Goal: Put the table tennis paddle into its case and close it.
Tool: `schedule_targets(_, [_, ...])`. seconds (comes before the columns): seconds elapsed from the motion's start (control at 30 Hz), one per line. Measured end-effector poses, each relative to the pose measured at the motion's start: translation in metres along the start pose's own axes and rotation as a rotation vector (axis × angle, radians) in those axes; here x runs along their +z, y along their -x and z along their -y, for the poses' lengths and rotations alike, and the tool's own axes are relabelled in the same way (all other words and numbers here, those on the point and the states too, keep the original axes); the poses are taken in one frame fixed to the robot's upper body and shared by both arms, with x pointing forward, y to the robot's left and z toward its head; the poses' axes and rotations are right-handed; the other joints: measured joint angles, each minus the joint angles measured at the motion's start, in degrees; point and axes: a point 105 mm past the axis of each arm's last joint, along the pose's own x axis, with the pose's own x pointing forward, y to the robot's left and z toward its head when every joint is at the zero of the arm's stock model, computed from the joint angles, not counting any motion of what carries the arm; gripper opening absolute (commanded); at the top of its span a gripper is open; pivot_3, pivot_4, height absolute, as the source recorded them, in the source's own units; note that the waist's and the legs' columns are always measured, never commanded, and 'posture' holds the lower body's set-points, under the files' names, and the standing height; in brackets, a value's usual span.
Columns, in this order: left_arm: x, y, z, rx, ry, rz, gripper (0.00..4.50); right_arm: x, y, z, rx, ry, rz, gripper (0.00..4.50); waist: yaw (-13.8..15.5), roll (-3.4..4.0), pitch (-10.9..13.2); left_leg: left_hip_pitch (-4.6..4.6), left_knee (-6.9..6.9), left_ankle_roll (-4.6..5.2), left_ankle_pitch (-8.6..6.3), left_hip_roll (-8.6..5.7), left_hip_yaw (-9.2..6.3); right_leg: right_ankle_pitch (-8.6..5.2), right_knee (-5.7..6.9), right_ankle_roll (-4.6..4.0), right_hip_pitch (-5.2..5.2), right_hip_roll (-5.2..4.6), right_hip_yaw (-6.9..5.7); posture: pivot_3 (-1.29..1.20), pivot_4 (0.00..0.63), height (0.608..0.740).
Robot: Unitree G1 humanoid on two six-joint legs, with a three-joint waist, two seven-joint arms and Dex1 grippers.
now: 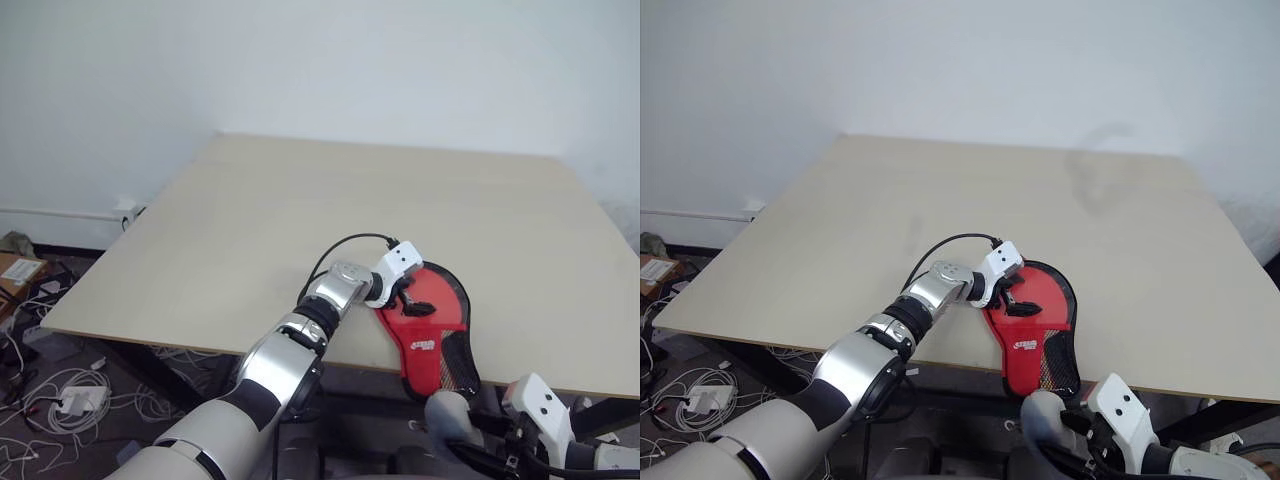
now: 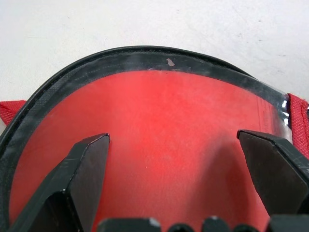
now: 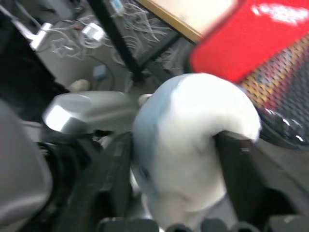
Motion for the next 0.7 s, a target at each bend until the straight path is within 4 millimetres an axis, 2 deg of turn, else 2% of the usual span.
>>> schedule_targets(0.07, [0.000, 0.000, 0.000, 0.000, -0.002, -0.001, 4.50, 0.010, 0.001, 0.001, -0.009, -0.002, 0.038, 4.48, 0.00, -0.07, 0.01, -0.01, 0.02, 0.00, 0.00, 0.00, 0.01, 0.00, -0.01, 0.00, 0.00, 0.00, 0.00, 0.00, 0.000, 0.740])
schedule_targets(0.17, [0.000, 0.000, 0.000, -0.001, -0.006, -0.001, 4.50, 0.020, 0.003, 0.008, -0.062, 0.009, 0.069, 4.48, 0.01, -0.14, 0.03, -0.02, 0.02, 0.00, 0.00, 0.00, 0.02, 0.00, -0.03, 0.00, 0.00, -0.01, 0.00, 0.00, 0.000, 0.740])
schedule_targets(0.37, [0.000, 0.000, 0.001, -0.004, -0.008, -0.001, 4.50, 0.041, 0.007, 0.037, -0.263, 0.012, 0.160, 4.48, 0.05, -0.16, 0.03, -0.03, 0.01, 0.00, 0.00, 0.00, 0.02, 0.00, -0.06, -0.01, 0.00, -0.02, 0.01, 0.00, 0.000, 0.740])
schedule_targets(0.5, [0.000, 0.000, 0.000, -0.006, -0.011, -0.002, 4.50, 0.049, 0.007, 0.077, -0.447, -0.098, 0.271, 4.48, 0.04, -0.19, 0.03, -0.02, 0.00, 0.01, 0.00, 0.00, 0.05, 0.00, -0.06, -0.01, -0.01, -0.02, 0.03, 0.00, 0.000, 0.740])
schedule_targets(0.63, [0.003, 0.002, 0.003, -0.041, 0.001, 0.017, 4.50, 0.038, -0.003, 0.119, -0.606, -0.221, 0.274, 4.48, 0.06, -0.09, 0.02, -0.10, -0.09, 0.05, 0.03, -0.02, 0.05, 0.00, -0.05, -0.02, -0.10, -0.01, 0.03, 0.00, 0.000, 0.740])
schedule_targets(0.7, [0.005, 0.003, 0.004, -0.067, 0.026, 0.034, 4.50, 0.032, -0.010, 0.129, -0.632, -0.260, 0.255, 4.48, 0.12, 0.06, 0.03, -0.15, -0.15, 0.25, 0.15, -0.04, 0.06, 0.00, -0.05, -0.02, -0.15, 0.00, 0.05, 0.00, 0.000, 0.740])
